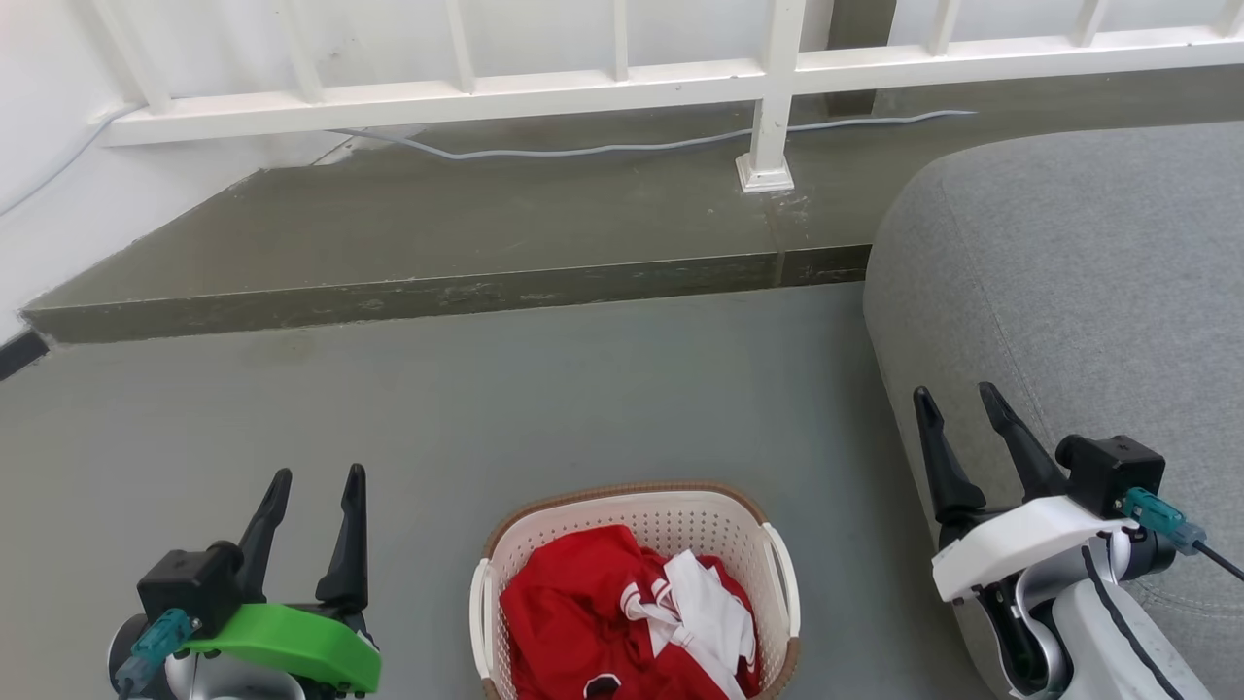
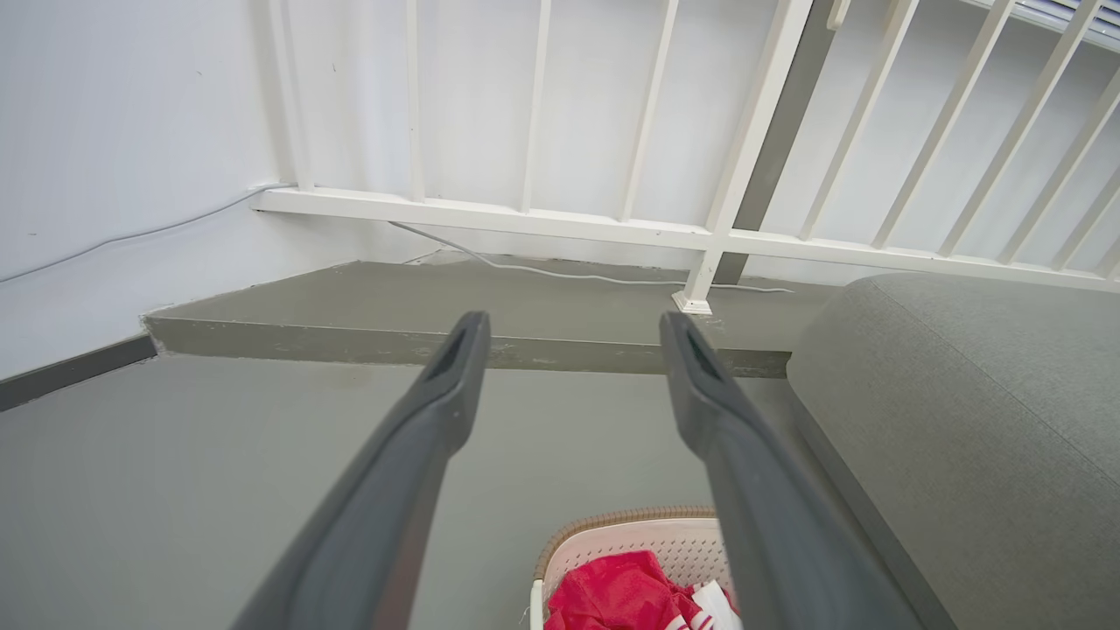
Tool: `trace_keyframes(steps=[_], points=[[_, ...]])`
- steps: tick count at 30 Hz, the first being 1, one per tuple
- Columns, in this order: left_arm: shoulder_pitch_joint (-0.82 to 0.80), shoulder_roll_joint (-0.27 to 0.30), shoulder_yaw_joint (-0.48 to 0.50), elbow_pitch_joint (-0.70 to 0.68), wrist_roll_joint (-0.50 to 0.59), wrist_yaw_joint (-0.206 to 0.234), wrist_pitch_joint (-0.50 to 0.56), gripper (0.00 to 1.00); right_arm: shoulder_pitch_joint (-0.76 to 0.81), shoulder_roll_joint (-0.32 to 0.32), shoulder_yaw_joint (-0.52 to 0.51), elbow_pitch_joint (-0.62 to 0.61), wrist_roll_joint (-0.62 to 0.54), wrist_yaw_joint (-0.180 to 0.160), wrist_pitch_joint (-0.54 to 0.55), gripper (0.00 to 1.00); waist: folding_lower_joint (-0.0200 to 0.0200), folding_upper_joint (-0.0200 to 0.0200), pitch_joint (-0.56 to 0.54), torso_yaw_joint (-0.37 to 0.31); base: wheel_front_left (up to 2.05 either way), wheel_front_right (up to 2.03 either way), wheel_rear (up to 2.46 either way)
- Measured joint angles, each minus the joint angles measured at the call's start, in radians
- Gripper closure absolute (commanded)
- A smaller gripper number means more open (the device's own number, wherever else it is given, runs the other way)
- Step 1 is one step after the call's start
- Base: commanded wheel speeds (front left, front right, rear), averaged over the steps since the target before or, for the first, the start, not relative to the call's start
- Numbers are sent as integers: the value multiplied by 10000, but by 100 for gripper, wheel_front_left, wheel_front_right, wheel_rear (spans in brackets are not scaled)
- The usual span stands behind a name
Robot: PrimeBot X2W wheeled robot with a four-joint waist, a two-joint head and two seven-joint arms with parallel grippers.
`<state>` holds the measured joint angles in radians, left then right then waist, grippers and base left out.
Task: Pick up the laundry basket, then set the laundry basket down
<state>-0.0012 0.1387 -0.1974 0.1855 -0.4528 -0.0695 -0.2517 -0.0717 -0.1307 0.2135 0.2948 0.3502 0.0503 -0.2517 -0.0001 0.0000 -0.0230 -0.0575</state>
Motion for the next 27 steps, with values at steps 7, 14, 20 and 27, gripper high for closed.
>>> trace_keyframes(steps=[7, 14, 20, 27], points=[[60, -138, 119, -2, 234, -96, 0, 0, 6, 65, -144, -19, -104, 27, 0, 0, 0, 0, 2, -17, 0, 0, 0], [141, -272, 169, 117, 297, -190, 12, 100, 40, 140, -238, 86, -176, 109, 2, 100, 0, 0, -4, -24, 0, 0, 0], [361, -422, 115, 449, 224, -188, 63, 100, 423, 290, -253, 414, -31, 109, 38, 100, 0, 0, -1, -18, 0, 0, 0], [359, -460, 326, 510, -495, -190, 324, 100, 391, 307, -579, 449, 671, 113, 339, 100, 0, 0, 19, 34, 0, 0, 0]])
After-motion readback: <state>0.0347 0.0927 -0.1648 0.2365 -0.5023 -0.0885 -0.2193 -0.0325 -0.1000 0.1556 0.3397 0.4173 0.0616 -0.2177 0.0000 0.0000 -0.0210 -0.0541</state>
